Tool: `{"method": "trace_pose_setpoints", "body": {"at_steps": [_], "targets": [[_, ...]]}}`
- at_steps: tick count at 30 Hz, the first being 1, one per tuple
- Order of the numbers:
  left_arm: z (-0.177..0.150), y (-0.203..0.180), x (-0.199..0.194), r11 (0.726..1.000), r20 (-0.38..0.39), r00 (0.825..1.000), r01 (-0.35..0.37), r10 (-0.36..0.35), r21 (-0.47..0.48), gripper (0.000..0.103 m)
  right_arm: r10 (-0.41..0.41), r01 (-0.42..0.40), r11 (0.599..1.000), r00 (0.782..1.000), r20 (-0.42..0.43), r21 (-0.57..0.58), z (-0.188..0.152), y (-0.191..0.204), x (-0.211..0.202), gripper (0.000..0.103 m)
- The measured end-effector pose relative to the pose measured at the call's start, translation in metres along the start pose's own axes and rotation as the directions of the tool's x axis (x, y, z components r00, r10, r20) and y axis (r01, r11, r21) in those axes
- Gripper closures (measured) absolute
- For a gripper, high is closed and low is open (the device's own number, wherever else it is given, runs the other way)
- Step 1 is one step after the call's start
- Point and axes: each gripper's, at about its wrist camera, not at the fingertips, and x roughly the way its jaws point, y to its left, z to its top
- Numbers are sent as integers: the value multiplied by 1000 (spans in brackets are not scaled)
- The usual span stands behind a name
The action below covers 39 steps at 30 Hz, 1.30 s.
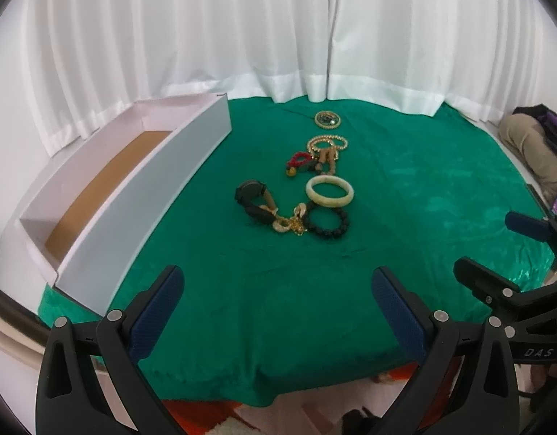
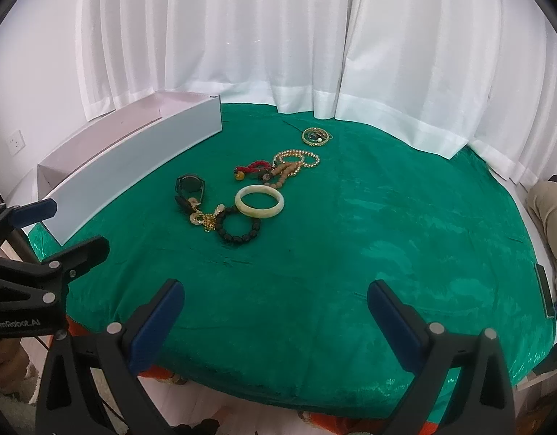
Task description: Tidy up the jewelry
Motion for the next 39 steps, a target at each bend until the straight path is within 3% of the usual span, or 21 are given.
{"method": "trace_pose_setpoints", "body": {"at_steps": [39], "targets": [[2, 1, 1, 1000, -5, 1000, -7, 7, -21, 0, 10, -10, 1000, 1000, -6, -4, -1, 4, 1, 0]]}}
